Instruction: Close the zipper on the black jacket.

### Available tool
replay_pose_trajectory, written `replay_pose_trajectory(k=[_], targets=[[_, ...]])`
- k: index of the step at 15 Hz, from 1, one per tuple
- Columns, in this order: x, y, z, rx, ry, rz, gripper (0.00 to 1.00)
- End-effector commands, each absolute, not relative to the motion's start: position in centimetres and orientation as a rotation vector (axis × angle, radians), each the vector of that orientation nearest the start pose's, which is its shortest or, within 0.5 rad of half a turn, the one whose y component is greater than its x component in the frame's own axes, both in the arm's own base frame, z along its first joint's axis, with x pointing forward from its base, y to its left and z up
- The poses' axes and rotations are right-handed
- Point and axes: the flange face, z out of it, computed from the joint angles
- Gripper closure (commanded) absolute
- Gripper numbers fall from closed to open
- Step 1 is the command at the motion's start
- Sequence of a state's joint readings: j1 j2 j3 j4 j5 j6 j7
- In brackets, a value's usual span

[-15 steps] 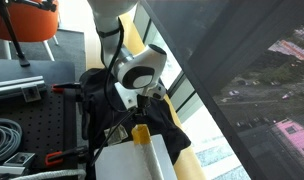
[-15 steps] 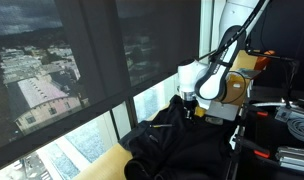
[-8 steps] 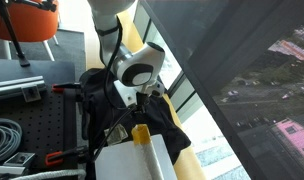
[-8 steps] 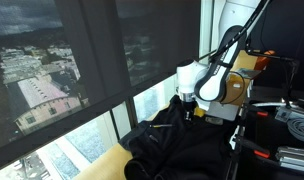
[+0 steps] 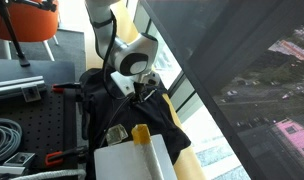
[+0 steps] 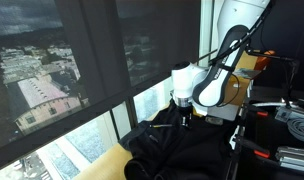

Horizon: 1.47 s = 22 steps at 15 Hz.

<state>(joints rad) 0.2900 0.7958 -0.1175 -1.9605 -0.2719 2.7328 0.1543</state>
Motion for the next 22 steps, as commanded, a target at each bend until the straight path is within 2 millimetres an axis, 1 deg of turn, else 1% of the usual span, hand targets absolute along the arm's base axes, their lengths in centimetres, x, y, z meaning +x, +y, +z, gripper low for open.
replay_pose_trajectory(k=[1, 5, 7, 12, 15, 18, 22], targets=[[58.7, 14.8, 7.6, -3.284, -0.57, -0.043, 0.98], [59.3, 19.4, 8.6, -3.252, -0.649, -0.074, 0.98], [59.4, 21.3, 8.8, -3.243, -0.689, -0.06, 0.98], [59.4, 25.2, 9.3, -3.218, -0.758, -0.034, 0.98], [59.1, 27.6, 9.4, -3.194, -0.802, -0.033, 0.98], [58.7, 30.1, 9.3, -3.161, -0.85, -0.038, 0.98], [58.2, 33.2, 8.7, -3.109, -0.89, -0.019, 0.98]])
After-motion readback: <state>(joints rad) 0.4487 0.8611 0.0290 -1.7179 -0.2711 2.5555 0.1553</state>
